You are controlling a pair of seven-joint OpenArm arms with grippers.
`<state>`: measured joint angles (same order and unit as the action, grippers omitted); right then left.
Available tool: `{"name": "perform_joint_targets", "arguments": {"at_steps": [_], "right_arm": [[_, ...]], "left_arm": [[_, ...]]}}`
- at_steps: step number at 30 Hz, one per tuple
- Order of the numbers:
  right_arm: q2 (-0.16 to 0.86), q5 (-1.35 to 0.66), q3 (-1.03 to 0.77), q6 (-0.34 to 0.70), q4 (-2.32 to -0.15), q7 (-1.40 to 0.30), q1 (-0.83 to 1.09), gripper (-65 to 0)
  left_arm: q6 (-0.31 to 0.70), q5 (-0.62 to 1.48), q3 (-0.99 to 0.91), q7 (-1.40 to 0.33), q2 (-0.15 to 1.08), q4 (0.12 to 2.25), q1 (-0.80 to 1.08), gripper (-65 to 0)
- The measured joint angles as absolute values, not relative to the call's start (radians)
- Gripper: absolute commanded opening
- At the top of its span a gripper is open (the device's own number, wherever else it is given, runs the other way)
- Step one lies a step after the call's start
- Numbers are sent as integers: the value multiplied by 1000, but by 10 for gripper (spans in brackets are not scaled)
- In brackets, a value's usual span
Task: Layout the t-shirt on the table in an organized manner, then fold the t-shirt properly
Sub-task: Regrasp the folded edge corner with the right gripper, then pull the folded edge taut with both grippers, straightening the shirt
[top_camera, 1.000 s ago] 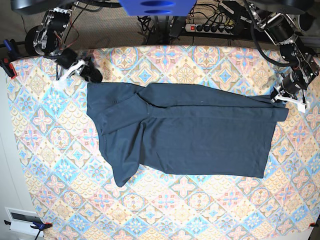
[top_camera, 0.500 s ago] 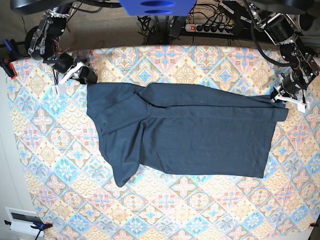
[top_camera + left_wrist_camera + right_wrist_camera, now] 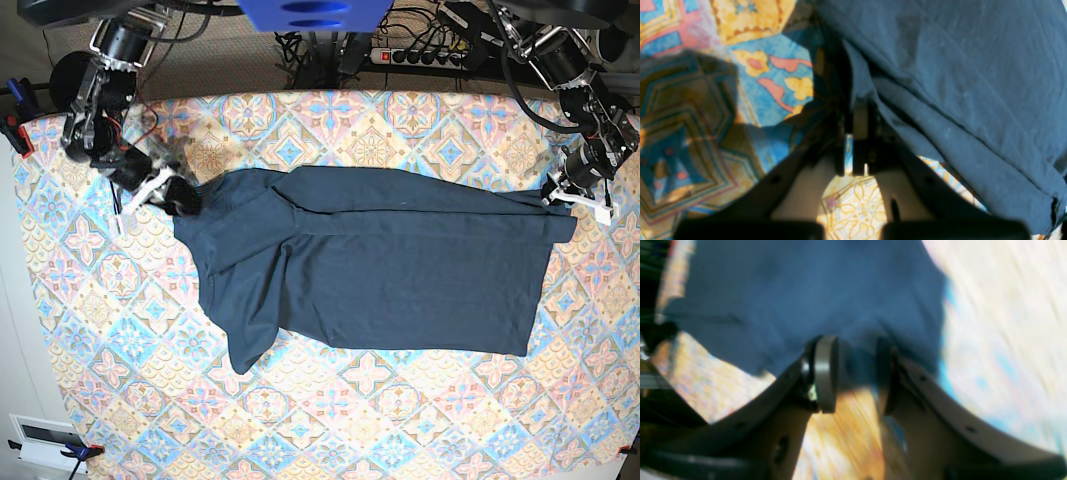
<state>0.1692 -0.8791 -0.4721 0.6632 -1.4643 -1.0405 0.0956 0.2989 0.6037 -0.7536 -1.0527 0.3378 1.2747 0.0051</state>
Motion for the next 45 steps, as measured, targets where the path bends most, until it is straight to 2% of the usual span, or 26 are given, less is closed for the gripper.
{"name": "perform_joint_targets", "arguments": {"at_steps": [6, 14, 16, 19, 20, 26, 31, 41, 45], "right_arm": [[170, -894, -481, 670, -1359, -1032, 122, -461], [172, -890, -477, 670, -1348, -1035, 109, -469], [172, -890, -478, 670, -1346, -1034, 109, -510], [172, -882, -478, 669, -1341, -1033, 108, -633], [172, -881, -478, 669, -1341, -1035, 109, -650], [171, -901, -517, 669, -1369, -1068, 125, -650], [205, -947, -545, 661, -1475, -1064, 219, -650], [202, -945, -543, 669, -1649, -1066, 350, -650], [202, -952, -539, 667, -1650, -1057, 301, -583]], "left_arm": [[299, 603, -754, -1052, 338, 1275, 5, -649], [299, 603, -754, -1054, 338, 1275, 6, -649], [299, 604, -754, -1054, 338, 1275, 5, -649], [299, 603, -754, -1054, 338, 1275, 5, -649], [299, 603, -754, -1054, 338, 1275, 5, -649], [299, 604, -751, -1060, 371, 1274, 16, -650], [299, 602, -752, -1061, 411, 1274, 68, -650], [313, 688, -749, -1063, 468, 1274, 144, -650], [314, 690, -748, -1063, 468, 1274, 137, -650]]}}
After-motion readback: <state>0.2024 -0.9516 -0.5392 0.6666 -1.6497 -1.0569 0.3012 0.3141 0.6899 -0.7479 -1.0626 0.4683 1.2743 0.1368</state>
